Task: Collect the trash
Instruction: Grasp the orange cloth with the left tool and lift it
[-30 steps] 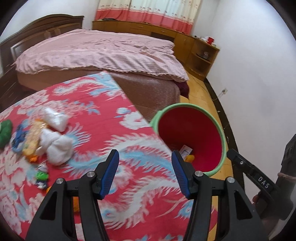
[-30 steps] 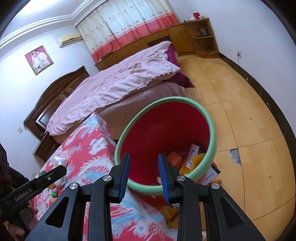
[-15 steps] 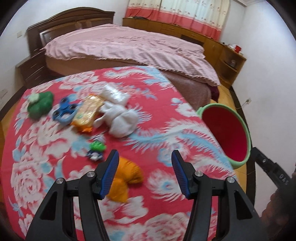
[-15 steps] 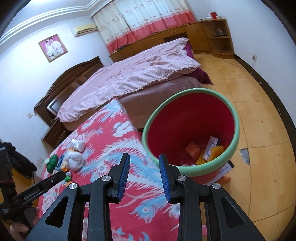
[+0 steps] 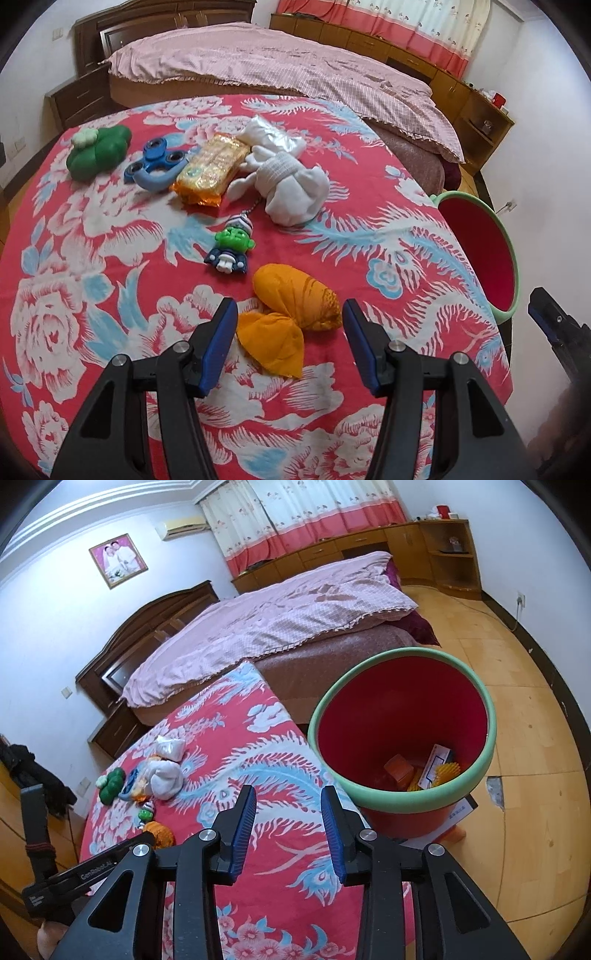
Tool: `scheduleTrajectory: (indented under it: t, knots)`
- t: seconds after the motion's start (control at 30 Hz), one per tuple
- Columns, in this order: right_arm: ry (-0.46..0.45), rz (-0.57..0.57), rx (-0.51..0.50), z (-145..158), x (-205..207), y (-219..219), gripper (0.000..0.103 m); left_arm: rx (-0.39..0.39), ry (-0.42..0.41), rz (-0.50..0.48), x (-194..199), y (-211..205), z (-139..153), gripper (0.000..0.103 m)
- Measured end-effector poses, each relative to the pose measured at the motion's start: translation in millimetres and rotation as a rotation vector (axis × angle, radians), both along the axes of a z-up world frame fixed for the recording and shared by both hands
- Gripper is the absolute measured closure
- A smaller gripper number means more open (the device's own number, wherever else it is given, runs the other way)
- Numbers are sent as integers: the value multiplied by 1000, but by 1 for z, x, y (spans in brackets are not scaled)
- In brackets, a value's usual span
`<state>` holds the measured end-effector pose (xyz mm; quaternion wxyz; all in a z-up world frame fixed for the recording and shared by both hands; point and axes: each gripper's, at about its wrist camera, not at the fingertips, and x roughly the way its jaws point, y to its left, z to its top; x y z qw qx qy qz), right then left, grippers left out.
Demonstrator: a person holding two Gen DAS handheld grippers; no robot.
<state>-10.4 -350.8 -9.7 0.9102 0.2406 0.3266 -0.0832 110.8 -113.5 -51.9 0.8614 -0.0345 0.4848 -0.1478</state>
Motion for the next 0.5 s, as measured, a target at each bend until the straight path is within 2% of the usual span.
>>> scheduleTrajectory:
  t: [0.23, 0.3, 0.37, 0.5]
  knots:
    - [16, 8, 0, -4, 3, 3, 66, -13, 11, 1, 3, -5, -10, 44]
    - [21, 12, -3, -5, 5, 4, 66, -16, 8, -7, 4, -7, -12, 48]
    - [25, 17, -5, -5, 6, 6, 66, -22, 6, -14, 4, -8, -13, 58]
    - [32, 28, -12, -5, 11, 10, 66, -41, -6, -34, 2, -6, -11, 66]
